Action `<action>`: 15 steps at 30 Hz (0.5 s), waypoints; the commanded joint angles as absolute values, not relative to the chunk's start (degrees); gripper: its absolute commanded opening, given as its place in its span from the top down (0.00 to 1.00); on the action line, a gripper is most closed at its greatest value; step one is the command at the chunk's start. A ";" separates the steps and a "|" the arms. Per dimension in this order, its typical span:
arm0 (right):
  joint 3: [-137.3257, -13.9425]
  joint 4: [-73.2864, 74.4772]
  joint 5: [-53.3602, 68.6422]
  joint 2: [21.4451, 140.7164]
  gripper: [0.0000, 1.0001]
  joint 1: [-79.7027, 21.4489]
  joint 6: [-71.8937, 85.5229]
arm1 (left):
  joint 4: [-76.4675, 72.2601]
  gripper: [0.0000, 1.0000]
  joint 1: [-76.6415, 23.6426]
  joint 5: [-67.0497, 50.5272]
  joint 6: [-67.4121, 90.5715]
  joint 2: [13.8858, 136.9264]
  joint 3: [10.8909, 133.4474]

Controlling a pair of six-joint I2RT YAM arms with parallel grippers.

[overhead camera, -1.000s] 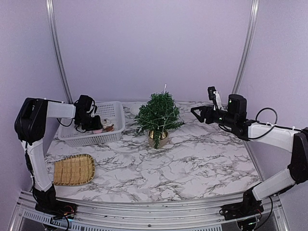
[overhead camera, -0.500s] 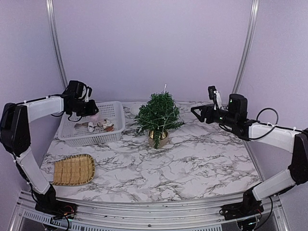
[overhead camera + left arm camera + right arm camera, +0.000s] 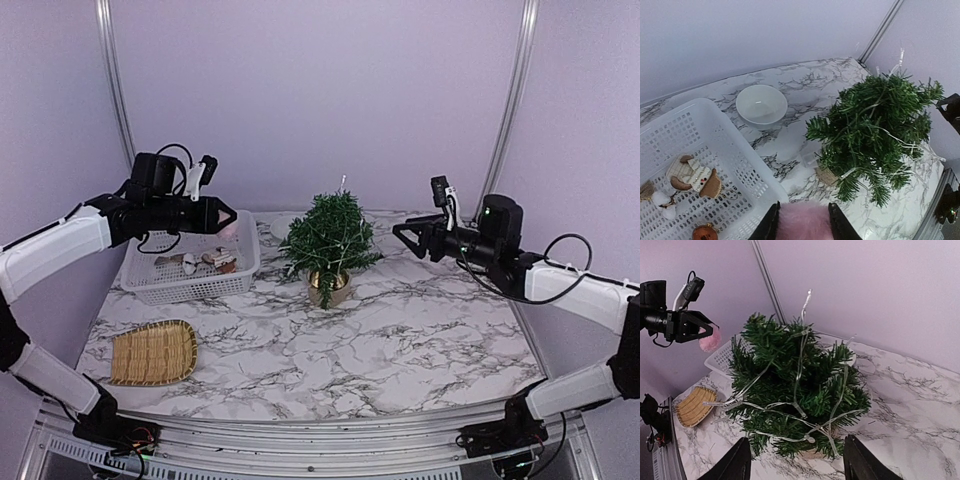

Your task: Decorate the small christmas tree

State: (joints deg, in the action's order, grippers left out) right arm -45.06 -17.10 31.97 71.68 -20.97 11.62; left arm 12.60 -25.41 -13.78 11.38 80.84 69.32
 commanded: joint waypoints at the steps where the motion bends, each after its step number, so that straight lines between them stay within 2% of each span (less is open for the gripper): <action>1: -44.32 -17.48 33.92 69.35 0.40 -25.41 7.32 | 8.92 0.70 -28.45 -17.55 12.47 75.70 66.59; 8: -41.14 -21.73 33.81 66.84 0.46 -31.02 5.95 | 4.39 0.70 -34.77 -20.06 15.33 69.52 64.20; 15: -39.41 -24.47 30.31 67.05 0.50 -39.15 4.10 | -3.95 0.71 -40.63 -20.23 18.94 68.37 62.34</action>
